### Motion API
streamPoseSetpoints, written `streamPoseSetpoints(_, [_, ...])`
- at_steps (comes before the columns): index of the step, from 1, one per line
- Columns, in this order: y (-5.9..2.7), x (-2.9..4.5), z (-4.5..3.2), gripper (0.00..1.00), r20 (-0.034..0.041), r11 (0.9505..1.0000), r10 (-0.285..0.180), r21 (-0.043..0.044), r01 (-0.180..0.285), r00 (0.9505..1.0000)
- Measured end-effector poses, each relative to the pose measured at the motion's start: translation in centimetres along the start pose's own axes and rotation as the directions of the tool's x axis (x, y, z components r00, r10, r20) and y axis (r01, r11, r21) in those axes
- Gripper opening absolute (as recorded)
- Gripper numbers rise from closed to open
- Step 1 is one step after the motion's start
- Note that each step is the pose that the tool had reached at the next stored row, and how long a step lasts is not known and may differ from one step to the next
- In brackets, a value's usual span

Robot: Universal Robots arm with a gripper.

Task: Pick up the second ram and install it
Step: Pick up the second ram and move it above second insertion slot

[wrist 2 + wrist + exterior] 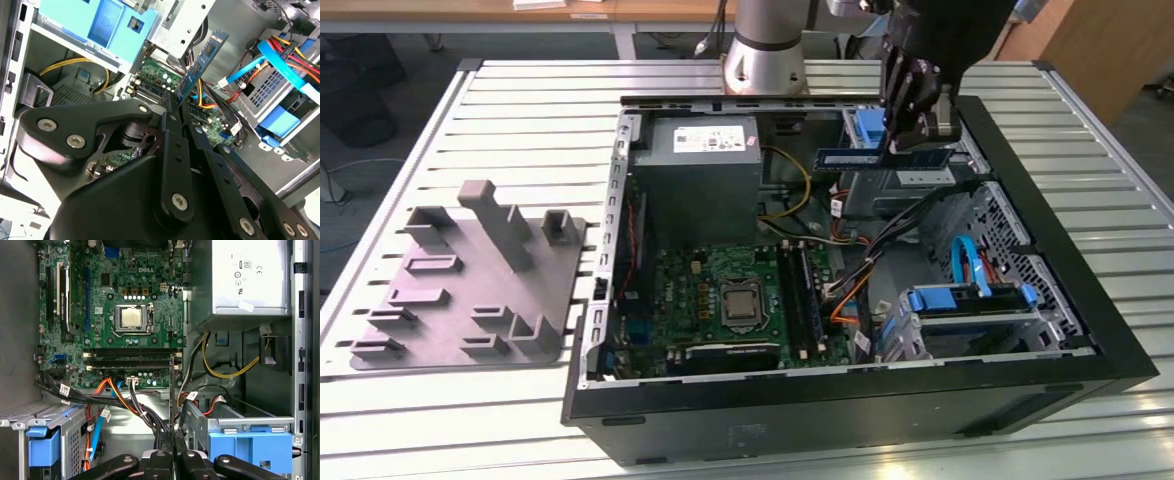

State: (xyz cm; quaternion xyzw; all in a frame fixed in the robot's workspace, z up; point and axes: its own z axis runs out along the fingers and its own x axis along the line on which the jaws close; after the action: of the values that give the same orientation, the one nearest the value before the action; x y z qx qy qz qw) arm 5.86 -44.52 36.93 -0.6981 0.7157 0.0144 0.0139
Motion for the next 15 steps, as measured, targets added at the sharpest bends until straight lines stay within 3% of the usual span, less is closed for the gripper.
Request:
streamPoseSetpoints(9, [0.01, 0.05, 0.01, 0.14, 0.0, 1.0, 0.0, 0.0, 0.0, 1.0])
streamPoseSetpoints(15, [0.1, 0.63, 0.03, 0.14, -0.0008, 1.0, 0.0, 0.0, 0.0, 1.0])
